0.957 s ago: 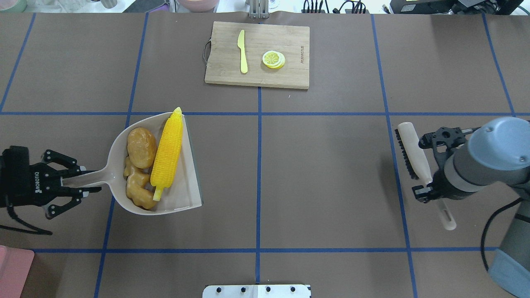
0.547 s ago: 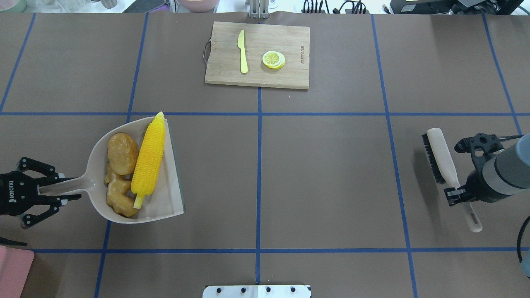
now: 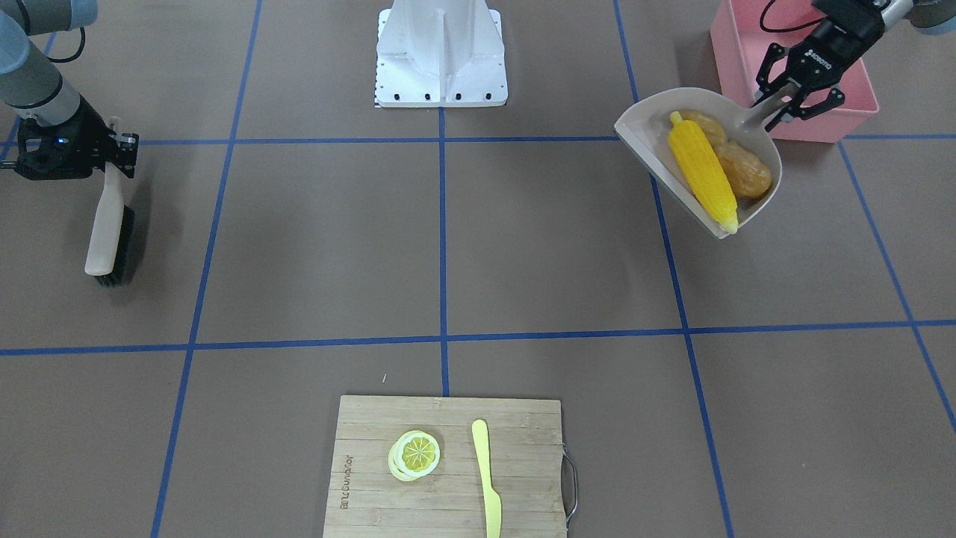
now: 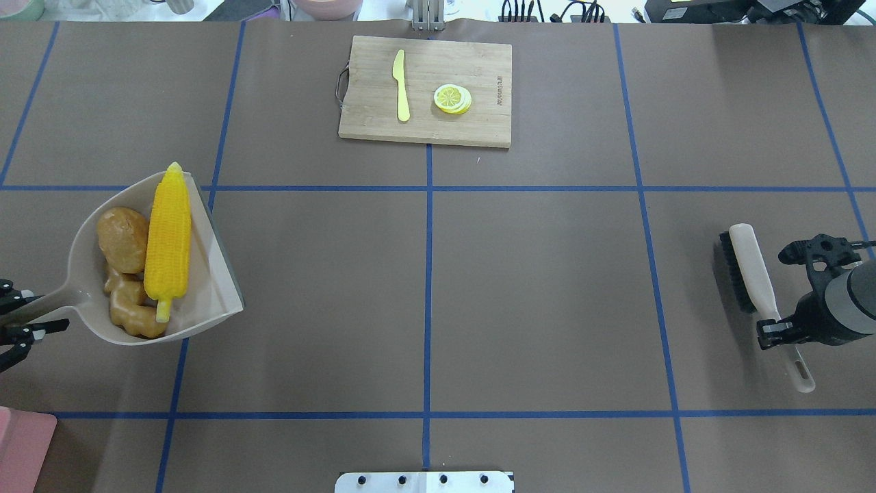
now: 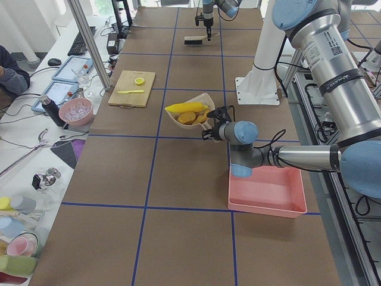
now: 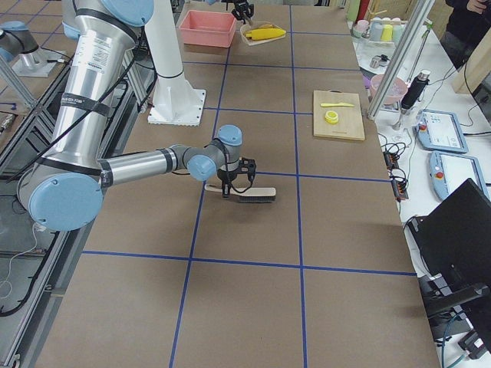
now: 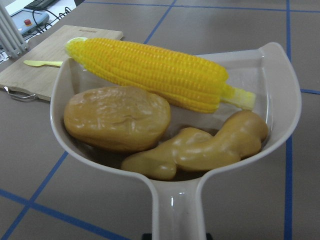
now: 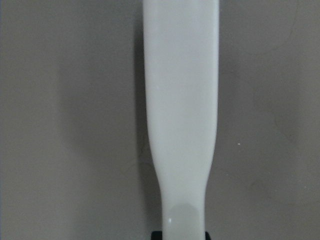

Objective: Sweep and dump trash into bin
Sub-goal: 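Carry the loaded dustpan away with the left gripper while the right gripper withdraws the brush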

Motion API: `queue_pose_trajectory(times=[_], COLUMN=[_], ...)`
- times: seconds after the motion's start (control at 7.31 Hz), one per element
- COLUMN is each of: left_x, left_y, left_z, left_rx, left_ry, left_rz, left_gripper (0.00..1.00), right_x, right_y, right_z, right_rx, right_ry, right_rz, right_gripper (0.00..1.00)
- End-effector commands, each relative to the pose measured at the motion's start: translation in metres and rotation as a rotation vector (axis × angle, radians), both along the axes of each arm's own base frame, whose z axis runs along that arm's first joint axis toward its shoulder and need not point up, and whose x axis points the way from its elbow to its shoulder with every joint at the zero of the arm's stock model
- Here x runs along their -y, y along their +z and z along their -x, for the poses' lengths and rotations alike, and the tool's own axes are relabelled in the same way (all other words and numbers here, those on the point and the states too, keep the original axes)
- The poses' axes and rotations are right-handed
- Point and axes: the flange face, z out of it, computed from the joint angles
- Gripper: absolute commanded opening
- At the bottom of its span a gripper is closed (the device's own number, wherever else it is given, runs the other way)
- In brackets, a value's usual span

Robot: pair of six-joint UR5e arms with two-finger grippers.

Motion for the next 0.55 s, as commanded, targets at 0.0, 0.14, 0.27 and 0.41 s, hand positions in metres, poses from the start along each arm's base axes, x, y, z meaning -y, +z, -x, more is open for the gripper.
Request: queue_pose_trajectory(times=[0.0,0.14,0.27,0.41], left_x=[-0.044,-0.059,-0.062,-0.062], left_y=[0.049,0.057,0.060,0.060], left_z=[0.061,0.078,0.082,0.095], left_rx=[0.046,0.057,0.060,0.050], left_ry=[-0.031,-0.033,-0.029,-0.080], left_rz=[0.096,0.107,0.108,0.100], left_gripper=[0.00,0.00,0.00,0.00], right_x=[-0.001,-0.001,-0.001,0.000], right_y=[0.006,0.007,0.010,0.010], right_z=[0.002,0.002,0.002,0.003], right_rx=[0.000,0.001,-0.004,-0.002], right_ry=[-0.007,-0.009,-0.008,-0.009], right_rz=[0.016,0.019,0.021,0.021], right_gripper=[0.00,0.00,0.00,0.00])
